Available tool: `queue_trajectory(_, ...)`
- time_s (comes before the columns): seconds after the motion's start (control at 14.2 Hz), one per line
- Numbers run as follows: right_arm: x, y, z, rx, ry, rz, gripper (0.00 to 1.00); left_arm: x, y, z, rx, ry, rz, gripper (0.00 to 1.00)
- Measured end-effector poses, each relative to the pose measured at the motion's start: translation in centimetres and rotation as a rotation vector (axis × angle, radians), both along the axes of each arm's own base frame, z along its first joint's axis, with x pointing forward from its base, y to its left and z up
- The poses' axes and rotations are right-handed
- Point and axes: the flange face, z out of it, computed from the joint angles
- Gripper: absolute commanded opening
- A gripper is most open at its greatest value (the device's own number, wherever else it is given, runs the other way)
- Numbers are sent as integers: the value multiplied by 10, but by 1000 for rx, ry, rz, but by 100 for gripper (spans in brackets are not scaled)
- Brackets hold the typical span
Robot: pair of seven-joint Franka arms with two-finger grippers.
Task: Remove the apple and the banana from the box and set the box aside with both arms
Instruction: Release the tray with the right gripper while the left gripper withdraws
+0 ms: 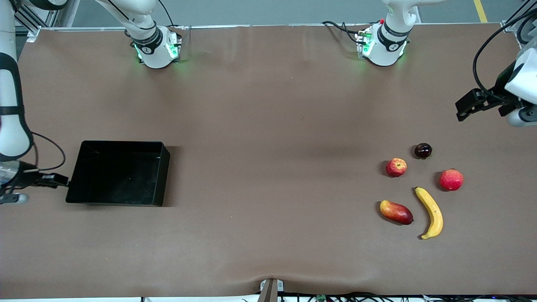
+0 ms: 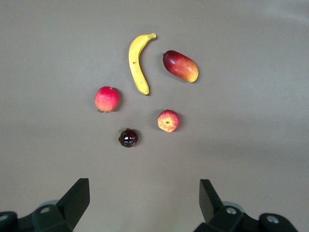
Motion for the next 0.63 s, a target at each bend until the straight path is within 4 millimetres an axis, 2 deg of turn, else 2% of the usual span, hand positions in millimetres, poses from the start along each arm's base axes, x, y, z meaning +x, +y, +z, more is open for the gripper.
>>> queue_trajectory(0.14, 19, 19, 42, -63, -11, 83, 100, -10, 5, 5, -11, -3, 8, 100)
queue_trajectory(0.35, 36, 69, 88, -96, -2, 94, 100, -19, 4, 8, -19, -4, 7, 100)
queue_trajectory(0.63, 33, 150, 131, -90, 32, 20, 100, -20, -1, 1, -19, 11, -2, 100)
